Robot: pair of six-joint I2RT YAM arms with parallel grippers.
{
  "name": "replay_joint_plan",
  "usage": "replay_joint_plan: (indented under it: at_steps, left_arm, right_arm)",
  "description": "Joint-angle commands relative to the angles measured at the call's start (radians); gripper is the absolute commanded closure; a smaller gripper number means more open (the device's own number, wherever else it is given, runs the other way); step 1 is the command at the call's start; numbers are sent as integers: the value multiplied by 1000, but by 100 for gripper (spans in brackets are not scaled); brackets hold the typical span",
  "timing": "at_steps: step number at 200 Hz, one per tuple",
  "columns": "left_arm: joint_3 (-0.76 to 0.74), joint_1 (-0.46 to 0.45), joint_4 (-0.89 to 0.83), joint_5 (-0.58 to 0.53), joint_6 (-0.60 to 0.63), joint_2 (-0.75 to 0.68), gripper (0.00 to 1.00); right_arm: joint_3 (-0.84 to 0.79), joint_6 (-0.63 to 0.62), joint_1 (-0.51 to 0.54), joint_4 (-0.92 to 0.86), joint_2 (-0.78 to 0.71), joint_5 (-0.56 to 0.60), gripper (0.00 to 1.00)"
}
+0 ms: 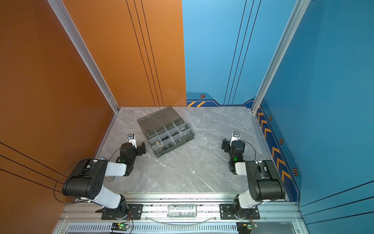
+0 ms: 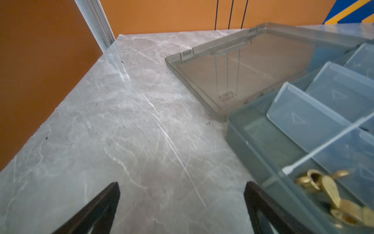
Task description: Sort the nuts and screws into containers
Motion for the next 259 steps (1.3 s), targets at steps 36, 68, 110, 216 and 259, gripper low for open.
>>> replay_joint_plan:
  at_steps: [36, 68, 110, 216, 259]
  left_arm:
    - [16, -3, 81, -104, 17, 1, 2]
    - [20, -1, 78, -105, 16, 4, 2]
    - [22, -1, 79, -104, 16, 3, 2]
    - [18, -7, 79, -116, 17, 3, 2]
    - [18, -7, 79, -115, 18, 4, 2]
  right_arm:
    - [1, -5, 0, 13, 4, 25, 0]
    - [0, -5, 0, 15, 4, 26, 0]
    - [2, -5, 0, 15, 4, 26, 0]
    - [1, -5, 0, 15, 4, 26, 0]
    - [-1, -5, 0, 15, 4, 27, 0]
